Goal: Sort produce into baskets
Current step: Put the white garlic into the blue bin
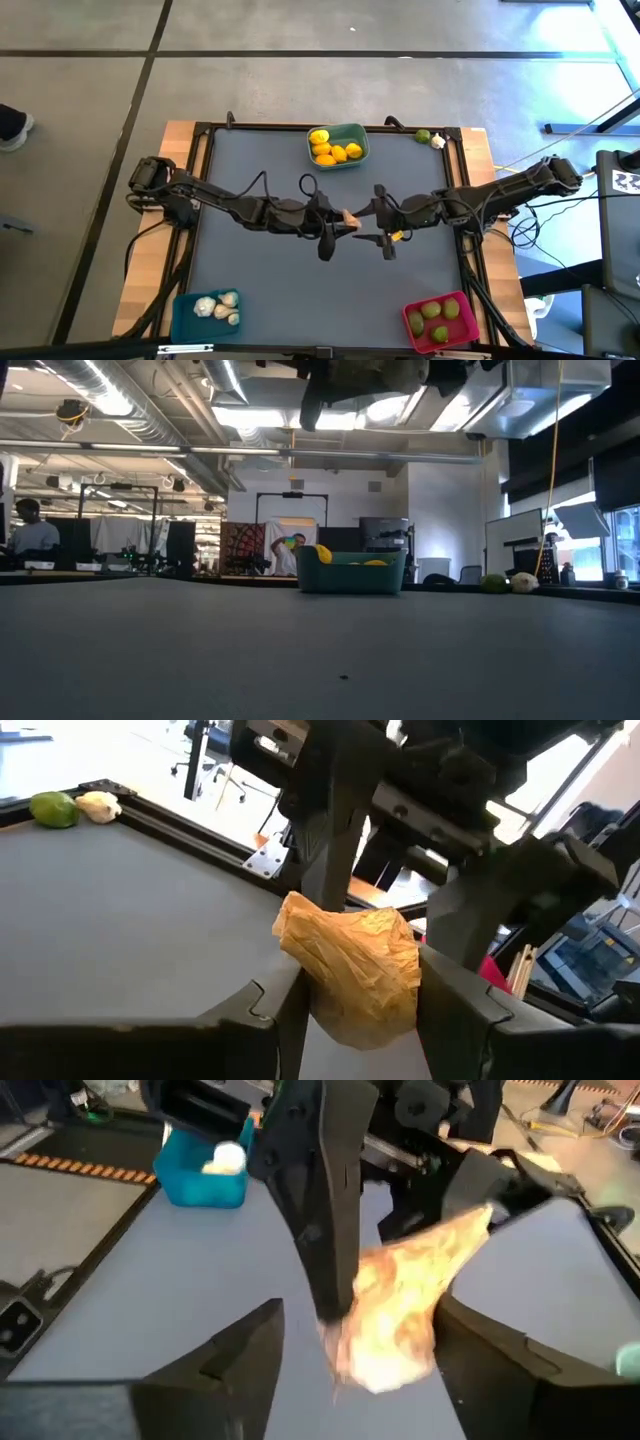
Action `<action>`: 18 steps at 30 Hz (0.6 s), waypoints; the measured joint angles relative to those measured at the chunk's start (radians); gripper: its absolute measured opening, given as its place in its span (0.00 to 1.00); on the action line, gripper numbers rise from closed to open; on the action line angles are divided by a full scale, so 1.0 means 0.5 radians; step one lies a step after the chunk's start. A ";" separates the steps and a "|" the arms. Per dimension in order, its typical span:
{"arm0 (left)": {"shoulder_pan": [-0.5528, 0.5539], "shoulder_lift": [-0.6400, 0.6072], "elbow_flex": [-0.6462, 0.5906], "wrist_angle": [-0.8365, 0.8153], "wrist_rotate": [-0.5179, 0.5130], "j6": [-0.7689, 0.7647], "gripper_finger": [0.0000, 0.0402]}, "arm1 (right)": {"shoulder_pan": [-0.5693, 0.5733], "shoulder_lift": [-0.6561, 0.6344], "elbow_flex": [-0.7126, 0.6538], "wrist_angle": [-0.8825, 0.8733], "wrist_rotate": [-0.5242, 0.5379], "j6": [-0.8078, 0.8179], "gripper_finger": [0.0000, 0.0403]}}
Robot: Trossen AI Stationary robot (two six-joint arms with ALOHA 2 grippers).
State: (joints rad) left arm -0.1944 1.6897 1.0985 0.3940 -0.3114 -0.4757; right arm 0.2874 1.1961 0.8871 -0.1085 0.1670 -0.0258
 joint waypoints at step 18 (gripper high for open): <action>-0.047 -0.118 0.004 -0.579 -0.023 -0.039 0.35 | 0.001 -0.301 -0.005 -1.016 -0.006 0.482 0.65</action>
State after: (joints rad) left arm -0.2179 1.6308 1.1006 0.1043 -0.3227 -0.4952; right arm 0.2878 1.0454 0.8848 -0.6167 0.1641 0.2152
